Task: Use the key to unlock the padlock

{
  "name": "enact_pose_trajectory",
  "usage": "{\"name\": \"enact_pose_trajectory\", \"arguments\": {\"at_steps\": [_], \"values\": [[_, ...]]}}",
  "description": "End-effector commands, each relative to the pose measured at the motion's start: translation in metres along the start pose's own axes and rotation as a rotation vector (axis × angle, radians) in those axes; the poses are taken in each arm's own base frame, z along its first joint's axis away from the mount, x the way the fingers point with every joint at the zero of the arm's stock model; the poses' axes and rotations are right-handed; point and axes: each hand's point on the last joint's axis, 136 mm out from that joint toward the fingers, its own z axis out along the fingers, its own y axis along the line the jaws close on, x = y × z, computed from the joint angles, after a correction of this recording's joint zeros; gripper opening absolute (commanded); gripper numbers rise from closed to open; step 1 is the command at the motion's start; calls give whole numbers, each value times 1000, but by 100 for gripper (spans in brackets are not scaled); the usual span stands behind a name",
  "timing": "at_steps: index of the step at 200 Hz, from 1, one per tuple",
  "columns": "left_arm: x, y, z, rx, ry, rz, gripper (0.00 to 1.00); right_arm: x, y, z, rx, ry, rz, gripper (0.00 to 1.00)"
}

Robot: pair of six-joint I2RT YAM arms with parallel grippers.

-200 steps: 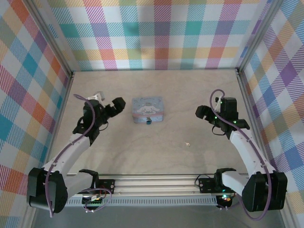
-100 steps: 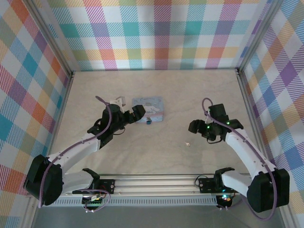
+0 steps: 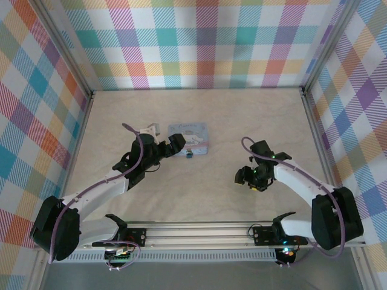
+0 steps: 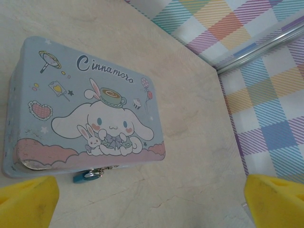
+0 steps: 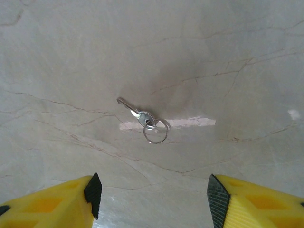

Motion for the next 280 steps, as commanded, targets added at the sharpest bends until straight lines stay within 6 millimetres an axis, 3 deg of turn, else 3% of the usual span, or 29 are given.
{"name": "enact_pose_trajectory", "arguments": {"at_steps": [1,93,280], "values": [[1,0,-2,4,-13,0,100,3,4,8,-13,19,16,62],[3,-1,0,8,-2,4,100,-1,5,29,-4,41,41,49],[4,-4,0,11,20,15,100,-11,0,45,19,15,53,31]]}}
